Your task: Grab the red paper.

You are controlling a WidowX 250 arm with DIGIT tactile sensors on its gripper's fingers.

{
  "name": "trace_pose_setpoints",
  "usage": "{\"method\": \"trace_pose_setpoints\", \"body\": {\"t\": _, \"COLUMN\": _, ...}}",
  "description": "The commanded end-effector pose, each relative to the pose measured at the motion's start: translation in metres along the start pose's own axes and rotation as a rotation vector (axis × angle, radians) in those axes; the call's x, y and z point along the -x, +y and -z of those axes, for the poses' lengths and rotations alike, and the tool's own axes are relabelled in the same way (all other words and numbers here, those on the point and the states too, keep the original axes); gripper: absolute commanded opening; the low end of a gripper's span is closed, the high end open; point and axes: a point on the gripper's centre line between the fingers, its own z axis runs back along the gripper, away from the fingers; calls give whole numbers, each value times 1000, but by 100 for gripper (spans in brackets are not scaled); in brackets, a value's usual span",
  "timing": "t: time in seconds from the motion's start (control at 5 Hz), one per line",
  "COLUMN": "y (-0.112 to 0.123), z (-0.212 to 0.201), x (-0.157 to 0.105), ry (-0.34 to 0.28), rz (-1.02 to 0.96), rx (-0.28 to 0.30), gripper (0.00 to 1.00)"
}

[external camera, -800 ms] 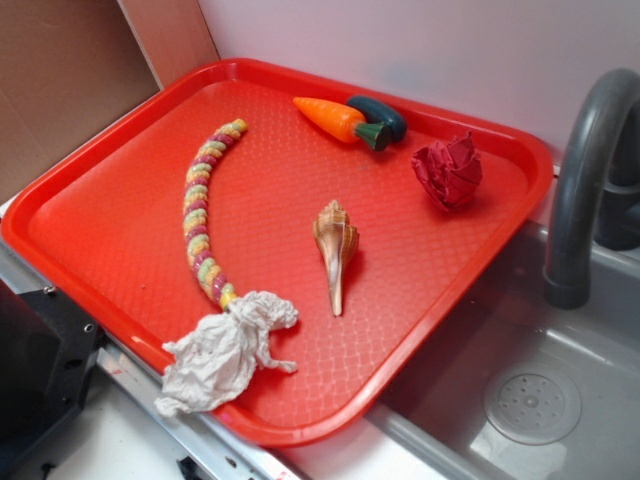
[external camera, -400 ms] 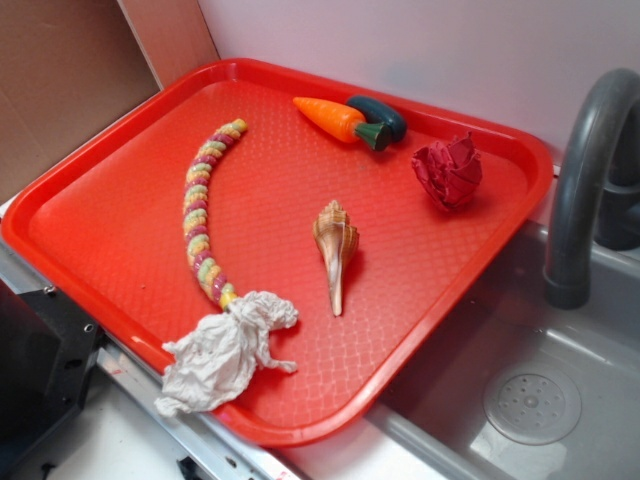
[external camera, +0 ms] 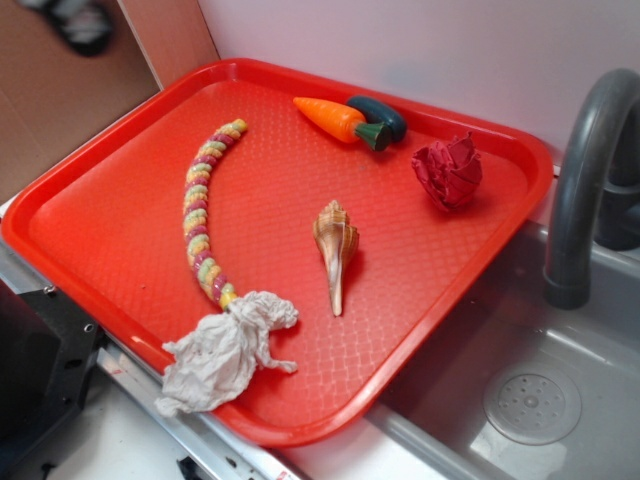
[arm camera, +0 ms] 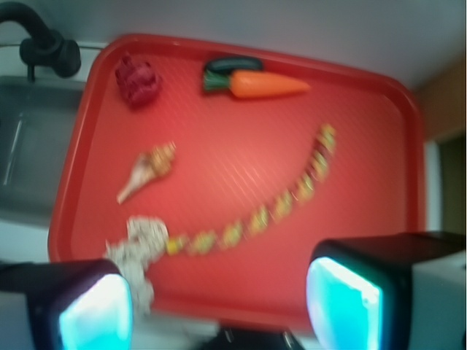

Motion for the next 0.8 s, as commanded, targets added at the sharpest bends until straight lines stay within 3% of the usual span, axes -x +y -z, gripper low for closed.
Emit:
{"method": "trace_pose_setpoints", "body": {"t": 0.0, "y": -22, "z": 52, "x": -54, "ry": -62, "rz": 61, "rx": -60, "gripper": 100}}
{"method": "trace_pose_setpoints", "body": {"t": 0.2, "y": -35, "z": 86, "x": -78, "ry": -69, "rz": 80, "rx": -89, "gripper": 100}}
{"method": "trace_pose_setpoints", "body": {"t": 0.4, "y": -43, "z": 105, "x": -95, "ry": -126, "rz": 39, "rx": -90, "gripper": 100}}
{"method": "trace_pose_setpoints", "body": {"t": 0.6, "y": -52, "z": 125, "x": -114, "ry": -143, "rz": 44, "rx": -63, "gripper": 100}}
